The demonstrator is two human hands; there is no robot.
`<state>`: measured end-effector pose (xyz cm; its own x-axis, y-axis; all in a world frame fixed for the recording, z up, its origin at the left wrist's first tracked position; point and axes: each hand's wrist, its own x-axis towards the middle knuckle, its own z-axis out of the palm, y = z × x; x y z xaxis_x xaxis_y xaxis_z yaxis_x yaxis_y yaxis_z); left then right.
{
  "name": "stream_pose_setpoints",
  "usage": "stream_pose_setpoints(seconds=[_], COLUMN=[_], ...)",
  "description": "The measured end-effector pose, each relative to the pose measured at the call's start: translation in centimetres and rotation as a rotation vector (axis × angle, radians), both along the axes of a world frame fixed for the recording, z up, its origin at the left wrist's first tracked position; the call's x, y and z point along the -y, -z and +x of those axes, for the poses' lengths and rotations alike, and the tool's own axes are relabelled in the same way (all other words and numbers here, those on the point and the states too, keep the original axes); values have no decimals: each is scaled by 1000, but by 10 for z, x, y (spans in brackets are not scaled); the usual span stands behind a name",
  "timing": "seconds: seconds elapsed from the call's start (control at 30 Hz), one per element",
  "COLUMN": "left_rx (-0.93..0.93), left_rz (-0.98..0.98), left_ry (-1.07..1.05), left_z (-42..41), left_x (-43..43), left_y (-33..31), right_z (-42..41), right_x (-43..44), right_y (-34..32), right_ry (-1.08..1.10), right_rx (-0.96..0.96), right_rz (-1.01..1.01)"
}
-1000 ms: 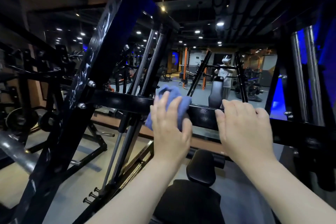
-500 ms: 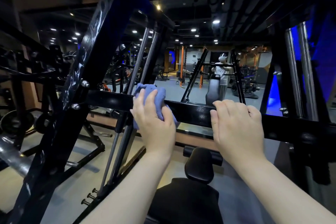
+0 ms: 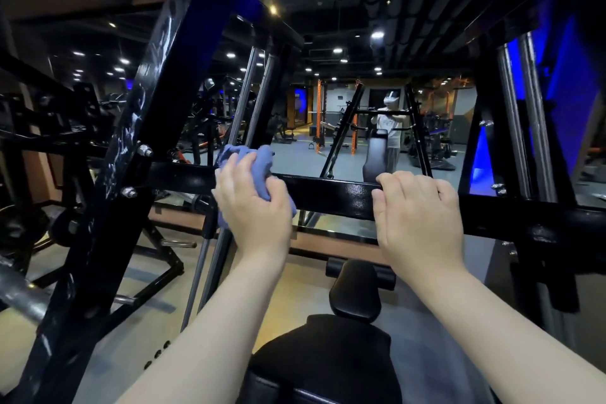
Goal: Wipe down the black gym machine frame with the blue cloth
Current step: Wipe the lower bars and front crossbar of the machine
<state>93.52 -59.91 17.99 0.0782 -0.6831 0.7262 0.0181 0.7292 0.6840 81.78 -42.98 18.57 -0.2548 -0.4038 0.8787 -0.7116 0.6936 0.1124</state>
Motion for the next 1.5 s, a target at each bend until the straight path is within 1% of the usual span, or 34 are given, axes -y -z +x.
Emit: stream_pose_setpoints(seconds=[0.07, 0.13, 0.2, 0.23, 0.27, 0.33, 0.47, 0.5, 0.53, 0.57, 0.6, 0.67, 0.73, 0.77, 0.83, 0.9, 1.03, 1.07, 1.1, 1.13, 1.17, 1.27, 1.33, 1.37, 1.4, 1.43, 1.5], left_rx=[109, 221, 308, 336, 350, 309, -27, -55, -44, -3, 55, 181, 250, 268, 280, 222, -59, -71, -51, -14, 37, 272, 356, 369, 374, 365, 320], left_rz=[-121, -297, -472, -517, -519, -399, 4, 55, 67, 38, -32, -237, -421, -475, -474, -332, 58, 114, 131, 104, 28, -336, -519, -560, -560, -526, -380], left_ry=[42, 118, 165, 178, 182, 165, 66, 36, 22, 20, 29, 85, 137, 147, 158, 159, 47, 31, 20, 19, 35, 118, 144, 153, 155, 150, 127], left_z=[-11, -14, -6, 0, 8, 21, 29, 26, 22, 17, 12, 8, 12, 18, 32, 46, 56, 54, 50, 44, 40, 33, 41, 48, 56, 65, 83], left_x=[-20, -34, -27, -17, -5, 20, 43, 40, 34, 26, 17, 4, 14, 24, 45, 69, 92, 88, 81, 71, 61, 44, 56, 66, 78, 92, 123], left_y=[5, 14, 21, 21, 21, 22, 13, 9, 6, 6, 8, 17, 24, 25, 26, 27, 15, 12, 10, 11, 13, 26, 28, 27, 26, 26, 26], right_z=[-1, -2, -4, -4, -4, -3, 6, 10, 16, 22, 28, 39, 43, 42, 38, 36, 43, 45, 47, 48, 49, 50, 48, 47, 46, 46, 46], right_x=[-1, -2, -3, -2, -2, 1, 4, 7, 11, 18, 26, 44, 55, 56, 56, 57, 67, 70, 71, 73, 74, 75, 72, 71, 70, 70, 72], right_y=[1, 2, 4, 5, 6, 6, 4, 2, 0, -1, -2, 0, 3, 4, 9, 11, 11, 11, 11, 11, 11, 13, 15, 16, 17, 17, 16], right_ry=[-1, -7, -16, -23, -34, -55, -57, -50, -48, -51, -56, -65, -63, -59, -66, -84, -84, -79, -74, -67, -58, -45, -52, -61, -71, -79, -87], right_rx=[-9, -24, -39, -47, -51, -41, 32, 50, 61, 63, 55, 24, 17, 18, -9, -27, 32, 59, 83, 102, 115, 112, 85, 73, 65, 62, 64], right_rz=[-10, -14, -19, -32, -50, -75, -98, -107, -103, -78, -39, 29, 48, 46, 23, -6, -71, -78, -84, -86, -87, -95, -91, -87, -85, -86, -95])
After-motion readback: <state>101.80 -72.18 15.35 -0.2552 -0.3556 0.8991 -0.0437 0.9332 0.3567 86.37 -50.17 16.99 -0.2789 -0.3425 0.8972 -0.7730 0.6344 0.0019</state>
